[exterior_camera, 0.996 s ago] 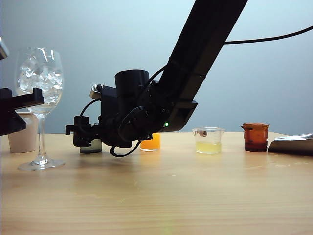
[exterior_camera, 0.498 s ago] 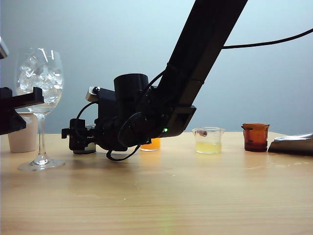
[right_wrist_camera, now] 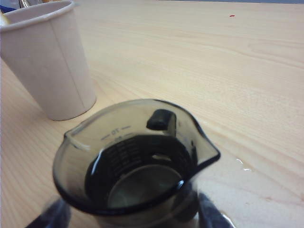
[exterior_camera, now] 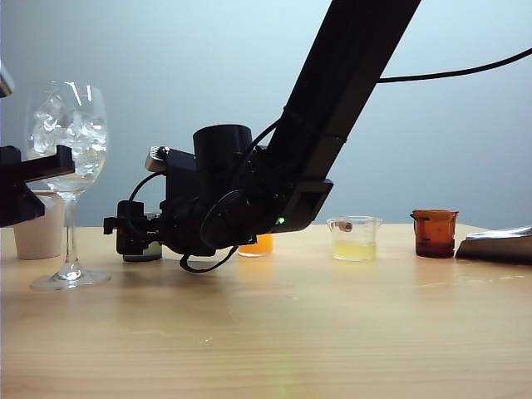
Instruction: Pick up the first measuring cup from the left, pour the coconut rum inside into the goblet, and finally put the measuring cup back in its original place.
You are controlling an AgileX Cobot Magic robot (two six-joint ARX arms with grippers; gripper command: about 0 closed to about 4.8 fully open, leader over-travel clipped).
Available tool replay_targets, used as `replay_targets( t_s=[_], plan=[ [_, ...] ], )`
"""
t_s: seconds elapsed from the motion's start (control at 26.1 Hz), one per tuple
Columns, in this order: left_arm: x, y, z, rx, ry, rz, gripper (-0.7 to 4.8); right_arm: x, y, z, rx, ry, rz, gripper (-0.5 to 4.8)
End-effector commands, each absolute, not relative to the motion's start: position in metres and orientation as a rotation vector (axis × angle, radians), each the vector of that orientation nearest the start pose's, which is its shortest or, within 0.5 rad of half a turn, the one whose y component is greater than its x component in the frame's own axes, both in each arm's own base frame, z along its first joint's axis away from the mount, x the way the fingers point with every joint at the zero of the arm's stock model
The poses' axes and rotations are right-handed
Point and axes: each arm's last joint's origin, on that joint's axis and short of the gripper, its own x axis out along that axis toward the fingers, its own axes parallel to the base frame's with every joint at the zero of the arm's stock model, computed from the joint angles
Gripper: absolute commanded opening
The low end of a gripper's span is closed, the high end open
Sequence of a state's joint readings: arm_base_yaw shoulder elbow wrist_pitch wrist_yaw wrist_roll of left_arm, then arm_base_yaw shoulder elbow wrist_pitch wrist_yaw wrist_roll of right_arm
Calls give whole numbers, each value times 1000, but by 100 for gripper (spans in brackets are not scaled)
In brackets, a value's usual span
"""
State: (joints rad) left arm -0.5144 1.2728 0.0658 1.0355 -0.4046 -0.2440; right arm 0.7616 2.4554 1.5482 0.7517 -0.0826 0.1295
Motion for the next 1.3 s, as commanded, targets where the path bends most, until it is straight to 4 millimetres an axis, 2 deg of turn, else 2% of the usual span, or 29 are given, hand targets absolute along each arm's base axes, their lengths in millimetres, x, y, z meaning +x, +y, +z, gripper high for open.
replay_targets(
  t_s=[0.04, 0.27, 0.77, 1.3],
  plan=[
    [162, -78, 134, -175, 149, -90, -6, 374, 362, 106, 75, 176, 844, 348],
    [162, -78, 134, -175, 150, -90, -5, 384, 373, 112, 77, 176, 866, 347],
    [162, -78, 134, -175, 150, -89, -5, 382, 375, 102, 73, 182, 894, 347],
    [162, -78, 134, -175, 150, -89, -5, 382, 376, 103, 49, 154, 898, 346]
  ],
)
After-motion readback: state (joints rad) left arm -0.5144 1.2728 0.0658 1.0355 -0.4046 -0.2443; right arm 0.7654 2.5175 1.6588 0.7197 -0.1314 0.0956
